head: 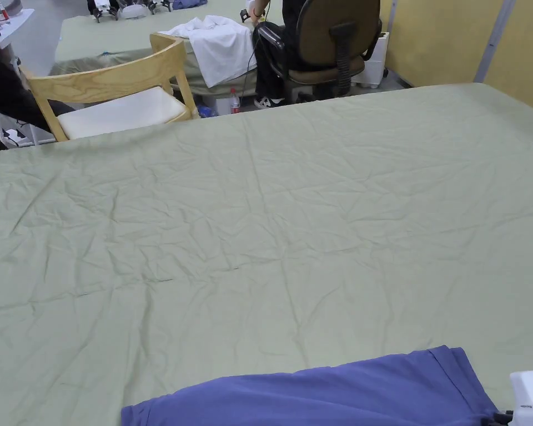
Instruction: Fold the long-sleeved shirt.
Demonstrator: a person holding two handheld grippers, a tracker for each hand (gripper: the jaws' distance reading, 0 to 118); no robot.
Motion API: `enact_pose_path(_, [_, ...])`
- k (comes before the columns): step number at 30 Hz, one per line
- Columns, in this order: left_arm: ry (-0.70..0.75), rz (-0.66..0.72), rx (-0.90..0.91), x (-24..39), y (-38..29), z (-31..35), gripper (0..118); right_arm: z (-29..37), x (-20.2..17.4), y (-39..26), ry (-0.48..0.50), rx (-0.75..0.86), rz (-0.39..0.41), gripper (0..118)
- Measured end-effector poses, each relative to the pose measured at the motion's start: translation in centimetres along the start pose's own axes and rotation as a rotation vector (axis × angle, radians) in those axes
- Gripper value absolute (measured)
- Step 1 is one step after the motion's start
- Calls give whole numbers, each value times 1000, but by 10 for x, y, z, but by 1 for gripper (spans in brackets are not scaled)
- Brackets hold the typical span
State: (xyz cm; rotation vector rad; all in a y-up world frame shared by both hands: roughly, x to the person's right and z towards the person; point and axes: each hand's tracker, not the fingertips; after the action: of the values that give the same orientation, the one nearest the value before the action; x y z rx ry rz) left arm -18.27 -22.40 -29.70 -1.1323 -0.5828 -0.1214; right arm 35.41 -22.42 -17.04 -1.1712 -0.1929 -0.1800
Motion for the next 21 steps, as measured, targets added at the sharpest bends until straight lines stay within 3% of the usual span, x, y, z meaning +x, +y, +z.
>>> enact_pose_path(4, [6,16,-12,3,2,-4,0,-14,4,-1,1,-1,-9,10])
enact_pose_path(6, [-1,72,-7,0,1,-6,1,-14,5,-1,16,-3,-24,18])
enact_pose_path(7, [-11,94,2,-1,2,-4,12,-12,6,-1,13,2,-28,29])
enact_pose_path(8, [14,105,12,0,4,1,43,-8,9,-1,16,12,-37,59])
enact_pose_path(10, [68,135,97,3,5,21,100,7,17,-3,-2,41,-145,114])
enact_pose_path(11, [53,179,163,3,5,37,118,18,22,-5,50,77,-196,118])
enact_pose_path(13, [0,247,268,6,2,66,117,41,29,-4,138,128,-284,114])
enact_pose_path(16, [-12,261,280,18,0,89,116,76,32,-3,185,187,-331,113])
enact_pose_path(17, [-17,279,283,17,-1,95,105,83,31,-1,223,212,-336,95])
enact_pose_path(18, [-43,321,292,17,-3,98,77,79,30,1,280,237,-358,65])
enact_pose_path(19, [-74,336,292,17,-4,100,24,80,29,3,327,254,-368,21])
enact_pose_path(20, [-97,356,287,15,-5,98,3,79,27,7,398,263,-379,2])
enact_pose_path(21, [-78,375,275,2,-12,93,0,75,24,8,440,257,-385,1])
